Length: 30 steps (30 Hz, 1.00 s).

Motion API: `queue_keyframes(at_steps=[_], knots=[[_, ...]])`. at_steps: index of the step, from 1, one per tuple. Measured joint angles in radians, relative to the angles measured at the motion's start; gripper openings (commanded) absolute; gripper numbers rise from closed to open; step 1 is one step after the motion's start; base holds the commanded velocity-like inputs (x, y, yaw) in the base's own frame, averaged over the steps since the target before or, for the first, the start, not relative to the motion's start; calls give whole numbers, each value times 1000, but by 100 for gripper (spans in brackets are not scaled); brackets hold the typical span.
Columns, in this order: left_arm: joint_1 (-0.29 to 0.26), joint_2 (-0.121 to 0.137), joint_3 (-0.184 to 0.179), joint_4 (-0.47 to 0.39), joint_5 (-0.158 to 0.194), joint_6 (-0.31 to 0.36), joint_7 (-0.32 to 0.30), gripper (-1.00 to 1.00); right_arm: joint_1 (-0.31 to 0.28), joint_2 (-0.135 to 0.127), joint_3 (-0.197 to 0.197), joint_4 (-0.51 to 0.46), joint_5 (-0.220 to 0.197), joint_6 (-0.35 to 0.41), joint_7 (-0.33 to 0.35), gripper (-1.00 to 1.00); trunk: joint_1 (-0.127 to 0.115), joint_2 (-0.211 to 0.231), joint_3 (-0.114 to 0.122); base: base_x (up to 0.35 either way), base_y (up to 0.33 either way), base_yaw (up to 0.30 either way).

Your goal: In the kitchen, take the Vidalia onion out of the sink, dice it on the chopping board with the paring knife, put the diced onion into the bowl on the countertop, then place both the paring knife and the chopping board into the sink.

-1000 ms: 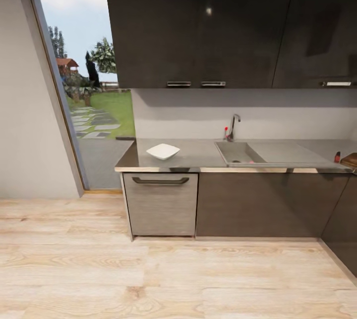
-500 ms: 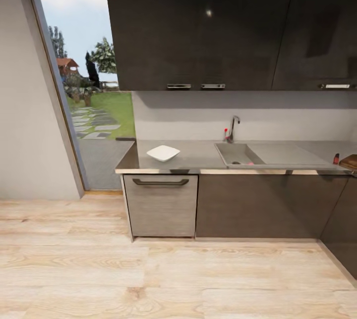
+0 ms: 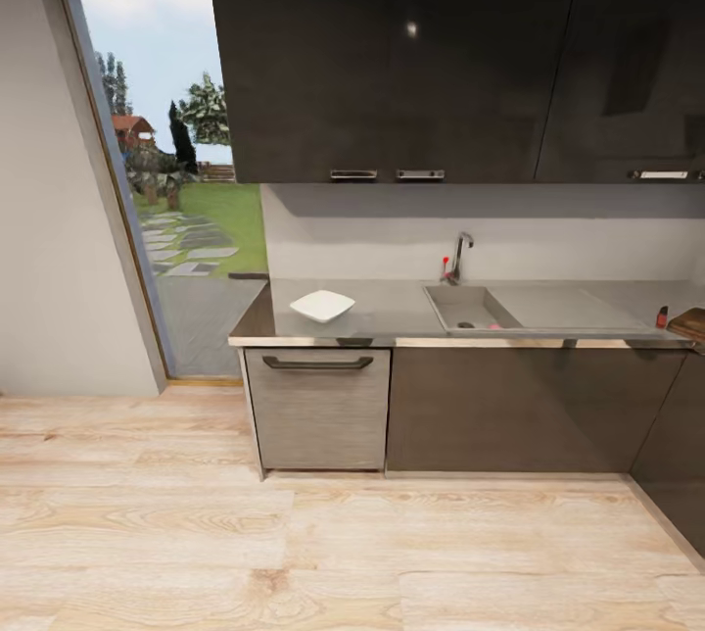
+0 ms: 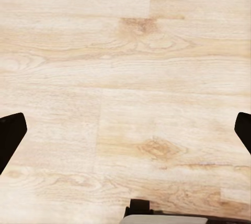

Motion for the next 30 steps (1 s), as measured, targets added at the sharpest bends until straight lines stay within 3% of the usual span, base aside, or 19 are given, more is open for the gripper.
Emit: queue_keyframes(at_steps=[30], knots=[[0, -2, -2, 2, 0, 1, 0, 100, -1, 7, 1, -1, -5, 0, 5, 100, -115, 210, 94, 0, 0, 0]])
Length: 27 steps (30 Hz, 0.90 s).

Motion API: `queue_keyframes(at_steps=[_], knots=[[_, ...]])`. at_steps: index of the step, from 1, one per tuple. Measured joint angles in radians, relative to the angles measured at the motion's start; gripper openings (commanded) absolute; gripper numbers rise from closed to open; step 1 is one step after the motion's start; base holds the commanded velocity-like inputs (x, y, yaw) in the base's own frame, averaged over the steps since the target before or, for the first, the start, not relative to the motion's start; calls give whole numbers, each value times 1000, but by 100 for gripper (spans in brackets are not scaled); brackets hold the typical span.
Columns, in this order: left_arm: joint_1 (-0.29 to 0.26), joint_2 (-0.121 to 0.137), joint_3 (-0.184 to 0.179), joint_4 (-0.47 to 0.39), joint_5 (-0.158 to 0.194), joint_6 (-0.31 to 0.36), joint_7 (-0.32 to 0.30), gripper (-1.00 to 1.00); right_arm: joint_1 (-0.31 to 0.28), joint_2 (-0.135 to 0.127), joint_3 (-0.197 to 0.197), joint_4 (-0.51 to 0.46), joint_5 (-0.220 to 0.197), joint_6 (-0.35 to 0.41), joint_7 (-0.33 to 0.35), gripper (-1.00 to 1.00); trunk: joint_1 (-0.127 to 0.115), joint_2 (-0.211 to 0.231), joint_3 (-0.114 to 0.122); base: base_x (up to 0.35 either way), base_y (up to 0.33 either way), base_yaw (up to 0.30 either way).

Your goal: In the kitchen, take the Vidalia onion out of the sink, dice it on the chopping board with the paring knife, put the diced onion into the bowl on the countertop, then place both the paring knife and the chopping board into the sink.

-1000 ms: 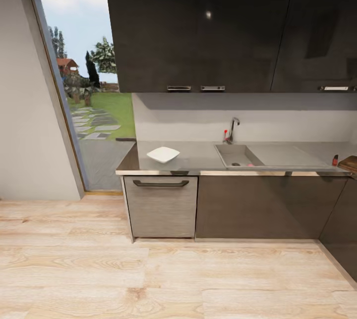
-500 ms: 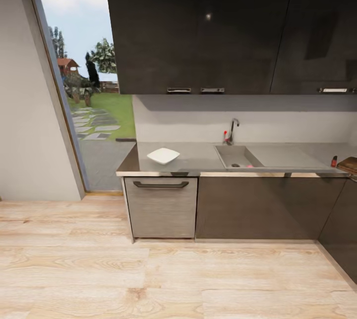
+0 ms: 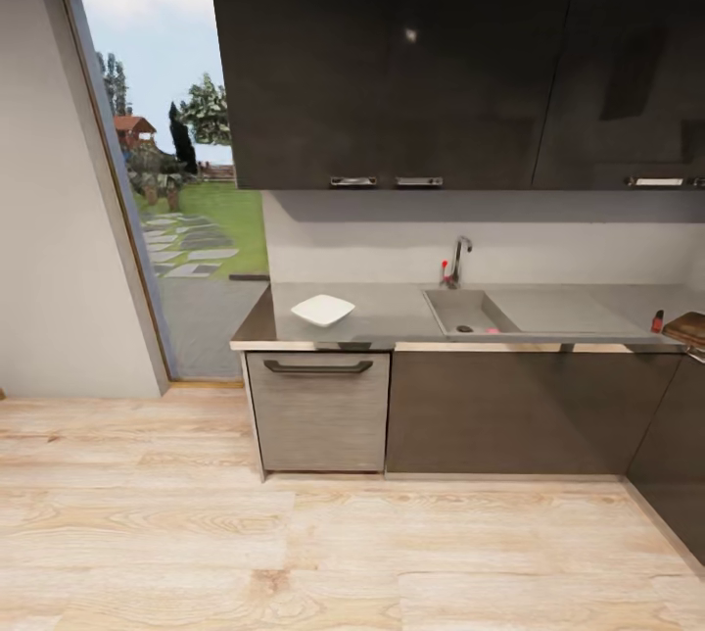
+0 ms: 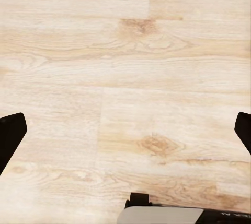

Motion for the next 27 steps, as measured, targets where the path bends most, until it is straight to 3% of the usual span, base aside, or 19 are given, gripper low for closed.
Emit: queue_keyframes(at_steps=[13, 21, 25, 27], knots=[[0, 0, 1, -3, 0, 1, 1, 100, 0, -3, -2, -23, 2, -7, 0, 100, -50, 90, 39, 0, 0, 0], [0, 0, 1, -2, 0, 1, 1, 100, -1, -7, -2, -251, 8, -67, -15, 100, -80, 146, 64, 0, 0, 0], [0, 0, 2, -2, 0, 1, 2, 100, -1, -8, -3, -439, 9, -35, -99, 100, -84, 153, 68, 0, 0, 0], [0, 0, 2, -3, 0, 1, 2, 100, -1, -8, -2, -478, 9, -12, -132, 100, -84, 153, 68, 0, 0, 0]])
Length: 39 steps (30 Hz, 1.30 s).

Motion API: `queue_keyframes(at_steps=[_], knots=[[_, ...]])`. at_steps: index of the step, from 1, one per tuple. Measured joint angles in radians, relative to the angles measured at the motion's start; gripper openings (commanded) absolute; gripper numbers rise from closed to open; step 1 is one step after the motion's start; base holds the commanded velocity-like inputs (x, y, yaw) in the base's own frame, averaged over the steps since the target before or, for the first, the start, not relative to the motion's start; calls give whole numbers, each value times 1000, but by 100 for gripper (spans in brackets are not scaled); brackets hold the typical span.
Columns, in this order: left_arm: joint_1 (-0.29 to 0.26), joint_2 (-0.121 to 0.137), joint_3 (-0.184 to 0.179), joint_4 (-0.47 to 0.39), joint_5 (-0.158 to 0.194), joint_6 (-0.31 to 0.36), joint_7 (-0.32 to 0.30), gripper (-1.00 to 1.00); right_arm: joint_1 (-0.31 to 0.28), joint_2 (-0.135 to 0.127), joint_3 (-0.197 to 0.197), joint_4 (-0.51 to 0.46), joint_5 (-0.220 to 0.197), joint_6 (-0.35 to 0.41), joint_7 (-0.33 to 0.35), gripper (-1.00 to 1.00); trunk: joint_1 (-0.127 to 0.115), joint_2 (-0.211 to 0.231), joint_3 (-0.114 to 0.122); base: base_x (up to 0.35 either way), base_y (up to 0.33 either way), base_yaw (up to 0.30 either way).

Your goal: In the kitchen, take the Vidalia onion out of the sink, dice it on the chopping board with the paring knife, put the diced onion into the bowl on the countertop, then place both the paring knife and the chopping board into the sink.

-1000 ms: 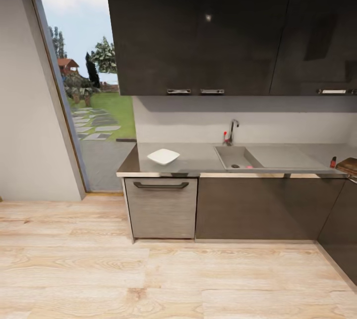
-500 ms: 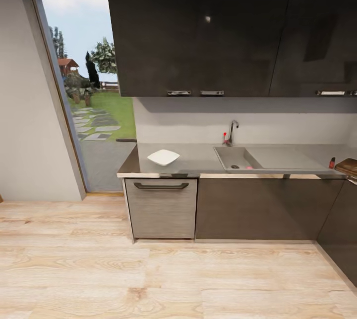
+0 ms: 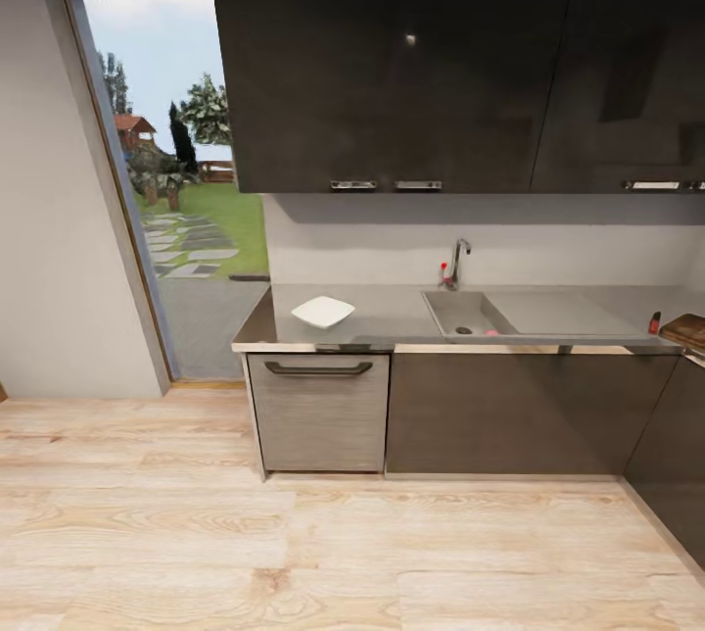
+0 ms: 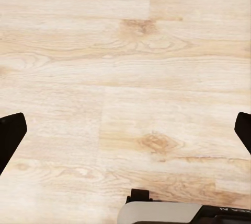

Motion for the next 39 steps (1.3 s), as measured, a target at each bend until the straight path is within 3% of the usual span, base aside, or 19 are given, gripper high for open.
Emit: queue_keyframes(at_steps=[6, 12, 19, 39], knots=[[0, -7, 0, 2, 0, 0, 0, 100, 0, -1, 4, -28, -2, 21, -29, 100, 0, 0, 0, 0, 0, 0], [0, -9, -1, 4, 1, 0, 0, 100, 0, -5, 6, -27, 0, 16, 30, 100, 0, 0, 0, 0, 0, 0], [0, -9, -1, 5, 1, 0, 0, 100, 0, -35, 2, -22, -1, 16, 101, 100, 0, 0, 0, 0, 0, 0], [0, -15, -5, 5, -1, 0, -7, 100, 0, -36, 3, -21, -1, 16, 107, 100, 0, 0, 0, 0, 0, 0]])
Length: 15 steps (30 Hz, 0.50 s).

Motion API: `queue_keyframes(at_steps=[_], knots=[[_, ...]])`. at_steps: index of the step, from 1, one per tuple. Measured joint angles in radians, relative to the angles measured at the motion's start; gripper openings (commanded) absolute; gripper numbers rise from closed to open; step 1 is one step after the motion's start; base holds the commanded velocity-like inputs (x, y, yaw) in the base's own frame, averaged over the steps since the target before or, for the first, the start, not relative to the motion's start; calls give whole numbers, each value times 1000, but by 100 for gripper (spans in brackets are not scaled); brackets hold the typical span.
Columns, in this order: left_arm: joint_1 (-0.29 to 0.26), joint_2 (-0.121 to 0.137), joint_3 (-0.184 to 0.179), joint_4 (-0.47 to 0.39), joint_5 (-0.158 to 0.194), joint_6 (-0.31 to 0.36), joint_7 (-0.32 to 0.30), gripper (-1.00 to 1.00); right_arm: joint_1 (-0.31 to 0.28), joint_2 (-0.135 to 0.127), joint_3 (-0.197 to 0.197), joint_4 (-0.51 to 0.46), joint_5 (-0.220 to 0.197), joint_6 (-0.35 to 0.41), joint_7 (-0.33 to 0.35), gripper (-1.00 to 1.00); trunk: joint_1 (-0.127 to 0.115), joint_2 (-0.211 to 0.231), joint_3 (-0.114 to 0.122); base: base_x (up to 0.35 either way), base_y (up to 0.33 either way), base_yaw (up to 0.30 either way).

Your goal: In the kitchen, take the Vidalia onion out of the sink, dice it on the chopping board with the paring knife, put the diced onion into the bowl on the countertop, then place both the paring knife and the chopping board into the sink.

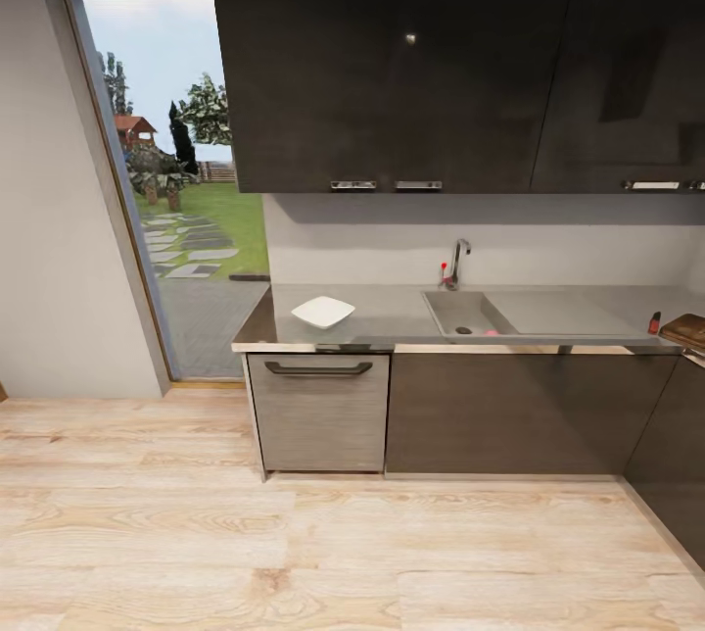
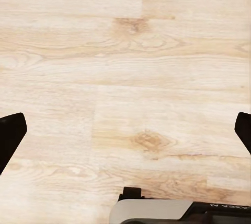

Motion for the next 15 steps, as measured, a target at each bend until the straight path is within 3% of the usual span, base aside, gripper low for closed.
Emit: queue_keyframes(at_steps=[4, 7, 9, 13, 15], knots=[[0, -4, -5, -3, -2, 3, -1, 100, 0, 0, -1, 0, 0, 0, 0, 100, 0, 0, 0, 0, 0, 0], [0, -26, -13, -30, -7, 42, 3, 100, 0, 0, 0, 0, 0, 0, 0, 100, 0, 0, 0, 0, 0, 0], [-1, -32, -15, -174, -7, 227, 4, 100, 0, 0, 0, 0, 0, 0, 0, 100, 0, 0, 0, 0, 0, 0], [-1, -33, -15, -359, -7, 444, 2, 100, 0, 0, 0, 0, 0, 0, 0, 100, 0, 0, 0, 0, 0, 0], [-1, -34, -16, -518, -7, 602, 0, 100, 0, 0, 0, 0, 0, 0, 0, 100, 0, 0, 0, 0, 0, 0]])
